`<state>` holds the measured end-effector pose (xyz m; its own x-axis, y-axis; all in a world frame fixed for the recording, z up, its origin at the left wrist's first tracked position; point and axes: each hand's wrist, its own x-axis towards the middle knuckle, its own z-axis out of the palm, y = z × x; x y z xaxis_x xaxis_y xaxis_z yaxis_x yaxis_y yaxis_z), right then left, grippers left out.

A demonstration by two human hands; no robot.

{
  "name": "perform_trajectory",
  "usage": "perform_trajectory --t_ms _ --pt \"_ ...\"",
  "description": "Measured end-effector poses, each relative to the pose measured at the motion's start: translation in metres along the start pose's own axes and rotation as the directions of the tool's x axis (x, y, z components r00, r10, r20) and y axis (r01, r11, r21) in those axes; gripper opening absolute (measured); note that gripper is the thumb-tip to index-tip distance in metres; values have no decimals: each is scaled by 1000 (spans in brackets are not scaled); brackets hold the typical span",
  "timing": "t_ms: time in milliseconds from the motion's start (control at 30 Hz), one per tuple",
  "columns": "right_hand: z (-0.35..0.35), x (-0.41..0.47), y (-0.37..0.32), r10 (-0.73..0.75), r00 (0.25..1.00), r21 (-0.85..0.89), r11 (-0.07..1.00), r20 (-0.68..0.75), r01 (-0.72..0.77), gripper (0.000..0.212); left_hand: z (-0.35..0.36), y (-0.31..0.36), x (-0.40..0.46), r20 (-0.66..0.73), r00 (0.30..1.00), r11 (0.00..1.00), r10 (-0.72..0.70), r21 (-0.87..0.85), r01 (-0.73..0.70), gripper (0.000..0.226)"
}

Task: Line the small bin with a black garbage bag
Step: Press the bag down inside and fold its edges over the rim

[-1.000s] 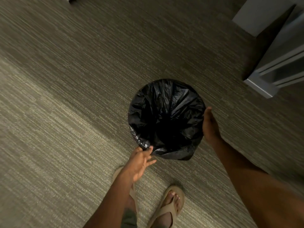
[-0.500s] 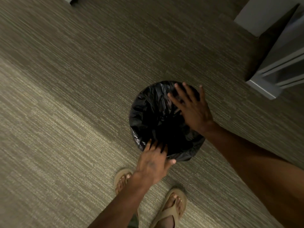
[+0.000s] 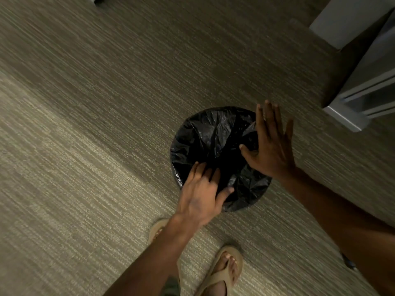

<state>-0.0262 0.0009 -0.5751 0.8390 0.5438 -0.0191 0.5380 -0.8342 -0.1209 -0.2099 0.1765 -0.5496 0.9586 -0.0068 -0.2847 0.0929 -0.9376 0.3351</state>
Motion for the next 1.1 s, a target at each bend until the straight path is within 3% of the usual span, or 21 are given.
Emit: perform_trajectory --t_ms 67,133,233,300,367,500,667,733,800,900,1000,1100 --pt "4 -30 -2 -9 1000 -15 1000 2 9 101 -7 -8 16 -6 999 997 35 68 -35 74" --pt "10 -58 -1 -29 997 -60 998 76 34 100 -13 -19 36 86 991 973 100 199 -116 76" --pt "19 -83 6 -50 978 -142 987 204 80 99 -14 -31 68 248 949 820 197 489 -298 79" --pt "20 -88 10 -31 965 -155 985 260 73 97 -18 -36 86 252 959 719 132 641 -268 82" --pt "19 -91 13 18 961 -155 988 277 27 93 -25 -40 98 194 980 686 54 705 -178 80" --pt "16 -105 16 70 961 -94 995 269 -46 96 -30 -54 103 159 987 735 35 664 -134 77" --pt "11 -114 18 -18 970 125 992 244 -13 92 -25 -62 93 73 961 844 267 464 -270 66" --pt "8 -113 13 -15 982 218 976 188 -27 89 -26 -61 85 -23 930 874 367 349 -337 56" --pt "6 -108 5 62 983 274 956 174 -109 88 -22 -60 76 -213 892 900 398 280 -335 47" --pt "4 -87 2 167 963 323 918 212 -230 88 -19 -58 71 -370 887 959 278 160 -234 51" --pt "4 -60 5 198 943 411 862 268 -298 88 -29 -62 84 -216 972 995 95 36 -90 70" --pt "6 -38 9 220 939 431 844 265 -319 88 -37 -68 104 -92 996 999 7 -51 -12 84"
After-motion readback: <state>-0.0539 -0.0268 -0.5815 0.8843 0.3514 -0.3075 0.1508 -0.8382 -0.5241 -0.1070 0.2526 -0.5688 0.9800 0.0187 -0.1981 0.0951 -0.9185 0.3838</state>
